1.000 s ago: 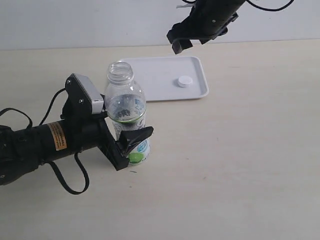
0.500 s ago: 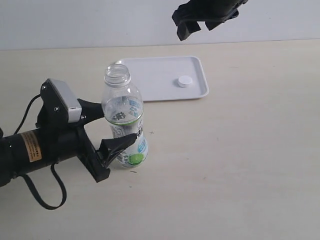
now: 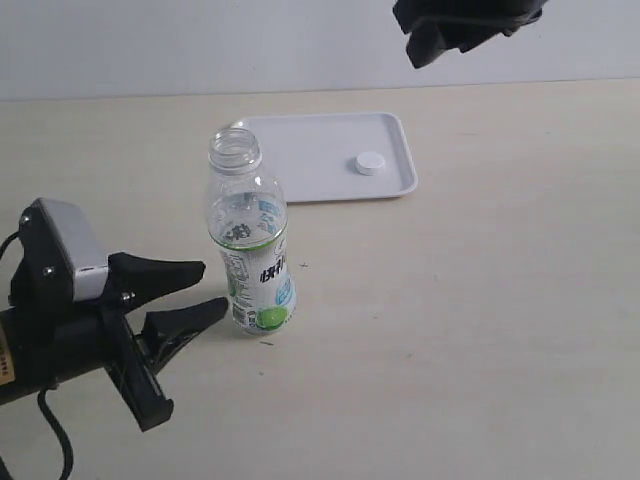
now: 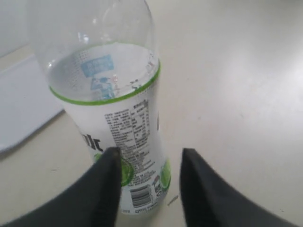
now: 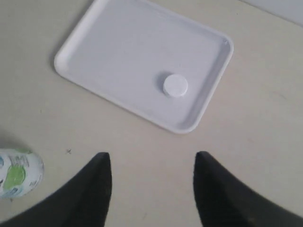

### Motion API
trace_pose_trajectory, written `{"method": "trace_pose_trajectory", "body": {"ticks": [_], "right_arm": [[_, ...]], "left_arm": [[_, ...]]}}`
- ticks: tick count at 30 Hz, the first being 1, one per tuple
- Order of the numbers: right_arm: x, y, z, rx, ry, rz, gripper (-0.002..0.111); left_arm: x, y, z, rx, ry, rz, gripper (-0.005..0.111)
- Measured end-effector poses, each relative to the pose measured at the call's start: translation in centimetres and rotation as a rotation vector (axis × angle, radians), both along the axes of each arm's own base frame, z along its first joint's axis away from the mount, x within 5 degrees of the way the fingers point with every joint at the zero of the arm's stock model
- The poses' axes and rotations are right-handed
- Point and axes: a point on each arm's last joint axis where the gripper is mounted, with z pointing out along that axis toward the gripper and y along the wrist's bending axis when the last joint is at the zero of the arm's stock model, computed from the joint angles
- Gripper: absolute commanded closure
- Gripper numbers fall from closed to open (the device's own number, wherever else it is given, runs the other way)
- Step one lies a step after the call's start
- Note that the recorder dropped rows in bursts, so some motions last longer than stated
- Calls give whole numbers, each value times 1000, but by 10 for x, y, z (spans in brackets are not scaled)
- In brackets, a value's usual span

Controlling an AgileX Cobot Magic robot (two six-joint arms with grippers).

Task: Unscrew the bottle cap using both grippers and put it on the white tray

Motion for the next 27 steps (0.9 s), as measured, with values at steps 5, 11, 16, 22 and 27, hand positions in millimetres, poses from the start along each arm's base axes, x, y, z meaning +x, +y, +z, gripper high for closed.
{"method": "trace_pose_trajectory", "body": {"ticks": [5, 11, 16, 22, 27], "right_arm": [[-55, -10, 2, 54, -49, -23, 106], [-132, -24, 3, 159, -176, -57, 108], [-192, -39, 2, 234, -358, -84, 108], [-245, -49, -9, 351, -473, -127, 108], [-267, -54, -7, 433, -536, -158, 108]], "left_arm": [[-17, 14, 12, -52, -1, 80, 107], [-36, 37, 34, -230, 10, 274, 107], [-45, 48, 55, -318, -4, 348, 107], [-62, 61, 72, -328, -49, 398, 107], [-78, 74, 80, -334, -89, 439, 107]]}}
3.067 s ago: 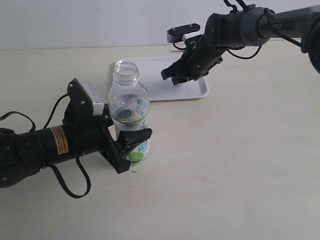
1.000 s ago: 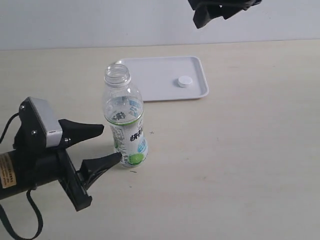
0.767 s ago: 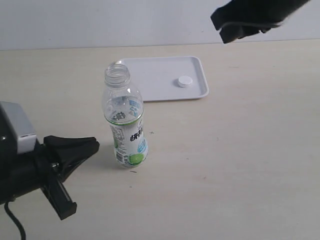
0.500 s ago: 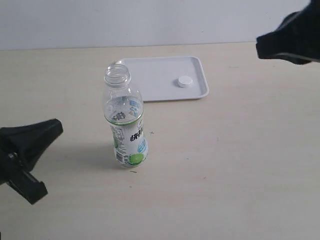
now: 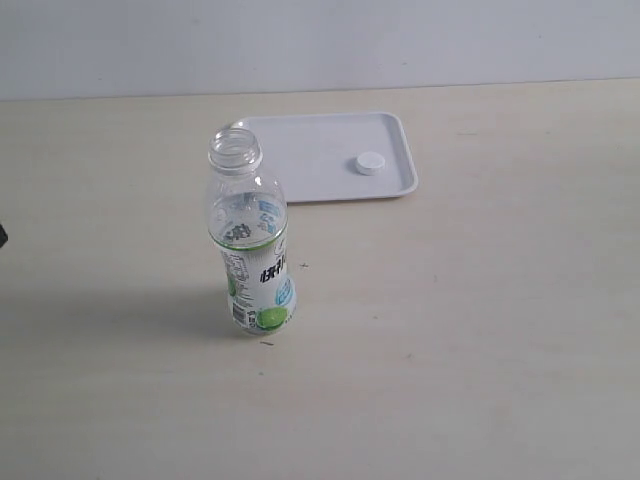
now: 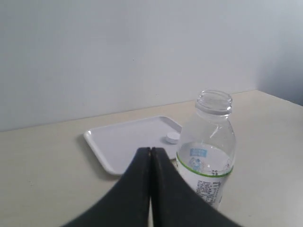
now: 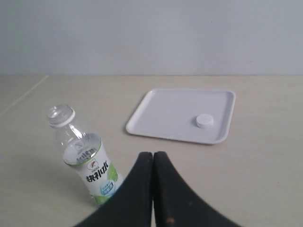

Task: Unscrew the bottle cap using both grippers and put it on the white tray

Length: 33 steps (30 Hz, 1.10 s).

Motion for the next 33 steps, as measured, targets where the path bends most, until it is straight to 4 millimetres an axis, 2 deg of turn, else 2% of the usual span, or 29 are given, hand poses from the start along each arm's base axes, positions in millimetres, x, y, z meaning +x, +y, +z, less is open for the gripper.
{"method": "trace_pose_trajectory", "body": {"ticks": [8, 21, 24, 26, 29, 33], "right_arm": [[-12, -2, 5, 25, -59, -1, 108], [-12, -2, 5, 28, -58, -2, 108], [-12, -2, 5, 28, -58, -2, 108], [-12, -2, 5, 28, -58, -2, 108], [-12, -2, 5, 28, -58, -2, 108], [-12, -2, 5, 28, -58, -2, 108]], "left_arm": [[-18, 12, 8, -52, -59, 35, 107], [-21, 14, 9, -66, -66, 42, 107], [-24, 16, 9, -18, -107, 46, 107], [-26, 23, 7, 19, -110, 114, 107], [-29, 38, -5, 63, 1, 282, 107], [-35, 49, -15, 84, 81, 407, 107]]}}
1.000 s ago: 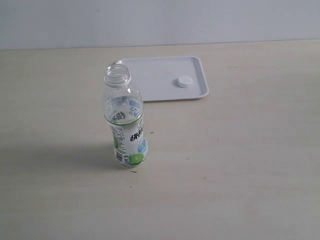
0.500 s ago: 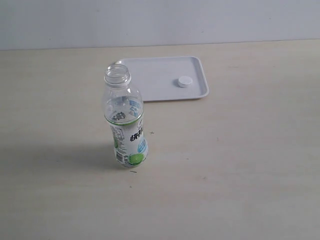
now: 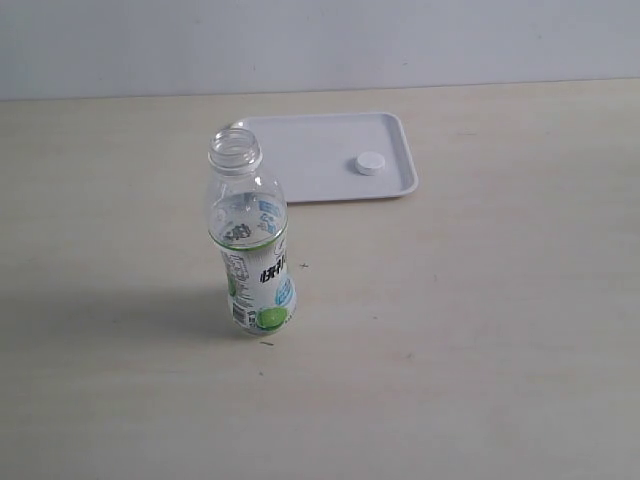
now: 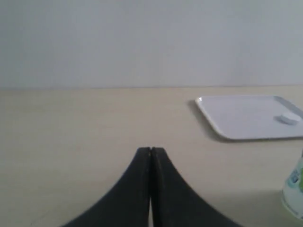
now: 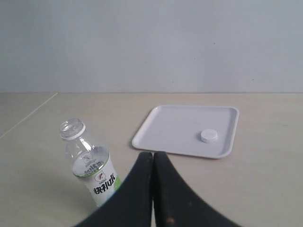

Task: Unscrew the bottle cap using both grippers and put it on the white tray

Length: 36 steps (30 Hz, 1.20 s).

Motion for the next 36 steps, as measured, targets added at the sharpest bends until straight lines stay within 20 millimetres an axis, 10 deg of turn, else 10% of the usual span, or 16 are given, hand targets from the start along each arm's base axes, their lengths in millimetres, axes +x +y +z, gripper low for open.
{"method": "trace_pose_trajectory", "body": {"ticks": [20, 25, 36], "right_arm": [[0, 0, -1, -10, 2, 3, 108], [2, -5, -3, -246, -70, 10, 108], [-16, -30, -44, -388, -177, -310, 108]], "left_arm": [[-3, 6, -12, 27, 133, 74, 107], [-3, 6, -12, 27, 133, 74, 107], [-3, 6, -13, 28, 138, 75, 107]]}}
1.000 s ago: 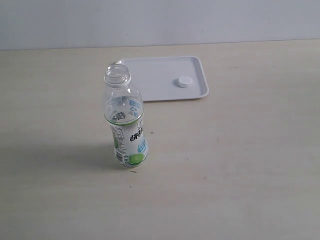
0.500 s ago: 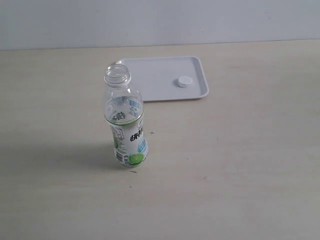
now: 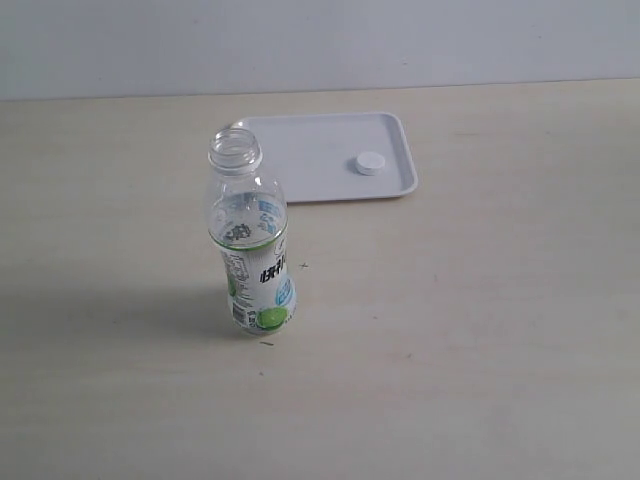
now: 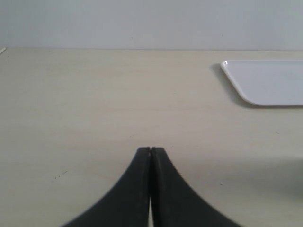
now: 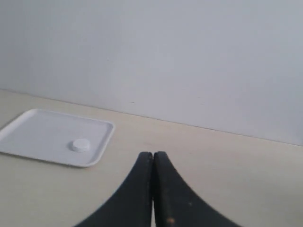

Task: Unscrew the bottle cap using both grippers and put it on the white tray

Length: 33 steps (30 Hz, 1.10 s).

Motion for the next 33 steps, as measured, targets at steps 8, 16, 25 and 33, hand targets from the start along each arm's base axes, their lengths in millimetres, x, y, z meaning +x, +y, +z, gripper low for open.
{"method": "trace_pose_trajectory", "body": {"ticks": [8, 16, 25, 33], "right_arm": [[-10, -6, -35, -29, -71, -123, 108], [-7, -6, -47, 14, -50, -136, 108], [-7, -6, -51, 43, -14, -136, 108], [-7, -12, -57, 174, -7, -220, 108]], "left_arm": [[0, 0, 0, 0, 2, 1, 107], [0, 0, -1, 1, 6, 2, 107], [0, 0, -1, 1, 6, 2, 107], [0, 0, -1, 2, 7, 2, 107]]}}
